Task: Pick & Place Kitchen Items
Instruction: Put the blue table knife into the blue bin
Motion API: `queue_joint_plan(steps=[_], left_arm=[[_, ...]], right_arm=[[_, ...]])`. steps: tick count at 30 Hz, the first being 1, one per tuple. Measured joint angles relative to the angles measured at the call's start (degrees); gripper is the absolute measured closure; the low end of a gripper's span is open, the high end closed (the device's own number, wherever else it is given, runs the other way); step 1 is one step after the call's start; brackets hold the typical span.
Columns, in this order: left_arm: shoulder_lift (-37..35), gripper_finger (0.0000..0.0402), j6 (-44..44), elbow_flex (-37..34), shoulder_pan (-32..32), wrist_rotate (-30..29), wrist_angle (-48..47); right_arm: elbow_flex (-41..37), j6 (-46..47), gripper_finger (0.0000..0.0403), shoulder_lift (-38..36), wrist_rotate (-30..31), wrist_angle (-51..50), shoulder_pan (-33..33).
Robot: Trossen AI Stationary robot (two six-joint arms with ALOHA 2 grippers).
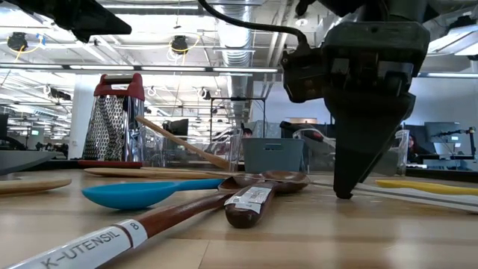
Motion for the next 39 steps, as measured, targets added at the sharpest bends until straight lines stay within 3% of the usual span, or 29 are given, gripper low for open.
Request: queue_joint_plan(steps=[14, 21, 28, 39], left_arm=[[0.0, 0.0398, 0.0, 0.0, 0.01, 0.0, 0.0], [0.0, 0.0398, 0.0, 0.0, 0.01, 0.0, 0.0], [0.0, 0.0398, 0.0, 0.0, 0.0, 0.0, -0.01], [0.0, 0.0398, 0.0, 0.0, -0.01, 0.0, 0.0]], right_arm=[[0.06, 0.02, 0.0385, 0.24, 0.39, 0.49, -0.09], [-0.01, 2.14, 0.0372, 0.28, 0.35, 1.13, -0.07], [-0.24, 1.97, 0.0388, -0.91, -0.03, 3.18, -0.01], [-0.22, 0.18, 0.0388, -7.64, 1.23, 3.44, 0.04]])
